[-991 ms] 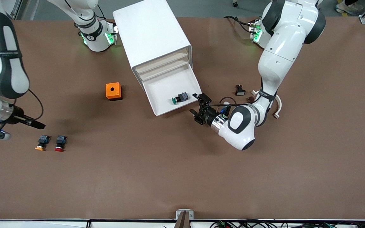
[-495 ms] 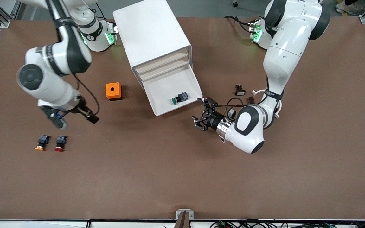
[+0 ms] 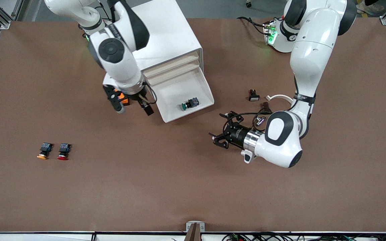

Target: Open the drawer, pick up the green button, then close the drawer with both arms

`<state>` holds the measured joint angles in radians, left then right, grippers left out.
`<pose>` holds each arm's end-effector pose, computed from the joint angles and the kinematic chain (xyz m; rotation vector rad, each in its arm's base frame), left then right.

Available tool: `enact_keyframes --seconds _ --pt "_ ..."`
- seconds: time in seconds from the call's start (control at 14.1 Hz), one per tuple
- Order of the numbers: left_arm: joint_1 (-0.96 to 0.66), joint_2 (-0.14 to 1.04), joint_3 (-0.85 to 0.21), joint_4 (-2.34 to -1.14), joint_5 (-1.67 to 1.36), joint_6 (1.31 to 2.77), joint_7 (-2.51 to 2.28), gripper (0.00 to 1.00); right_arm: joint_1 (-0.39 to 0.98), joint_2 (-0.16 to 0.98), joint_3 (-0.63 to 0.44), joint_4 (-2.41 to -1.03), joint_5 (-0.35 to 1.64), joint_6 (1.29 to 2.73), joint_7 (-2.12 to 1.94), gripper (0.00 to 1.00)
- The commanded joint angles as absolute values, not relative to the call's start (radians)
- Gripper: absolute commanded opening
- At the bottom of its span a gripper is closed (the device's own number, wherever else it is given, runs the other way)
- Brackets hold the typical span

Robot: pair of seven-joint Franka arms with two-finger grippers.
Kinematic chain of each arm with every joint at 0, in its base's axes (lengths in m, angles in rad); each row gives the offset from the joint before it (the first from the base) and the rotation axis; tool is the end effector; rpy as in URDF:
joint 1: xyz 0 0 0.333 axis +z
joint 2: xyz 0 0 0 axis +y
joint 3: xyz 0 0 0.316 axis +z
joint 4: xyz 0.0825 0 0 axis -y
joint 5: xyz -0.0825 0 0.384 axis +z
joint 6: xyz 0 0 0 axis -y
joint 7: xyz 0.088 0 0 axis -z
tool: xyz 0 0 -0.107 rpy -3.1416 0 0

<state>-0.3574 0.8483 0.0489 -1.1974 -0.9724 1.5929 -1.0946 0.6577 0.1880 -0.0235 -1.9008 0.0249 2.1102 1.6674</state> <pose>0.6591 -0.3118 0.2812 2.1250 1.2170 -1.2095 0.4862 0.3598 0.4045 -2.6991 1.5549 0.0107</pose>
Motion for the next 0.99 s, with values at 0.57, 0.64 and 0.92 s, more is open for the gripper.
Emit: enact_keyframes --seconds 0.57,0.64,0.92 --pt "-0.373 0.572 0.071 -1.215 -0.481 1.684 -0.816 1.00 0.870 0.548 -0.038 -1.629 0.040 2.099 1.795 1.00" --pt "-0.385 0.557 0.071 -1.216 -0.442 1.693 -0.816 1.00 0.879 0.548 -0.038 -1.628 0.041 2.098 1.796 1.00" --pt "-0.449 0.555 0.072 -1.219 -0.318 1.764 -0.828 1.00 0.900 0.548 -0.038 -1.628 0.041 2.106 1.804 1.00"
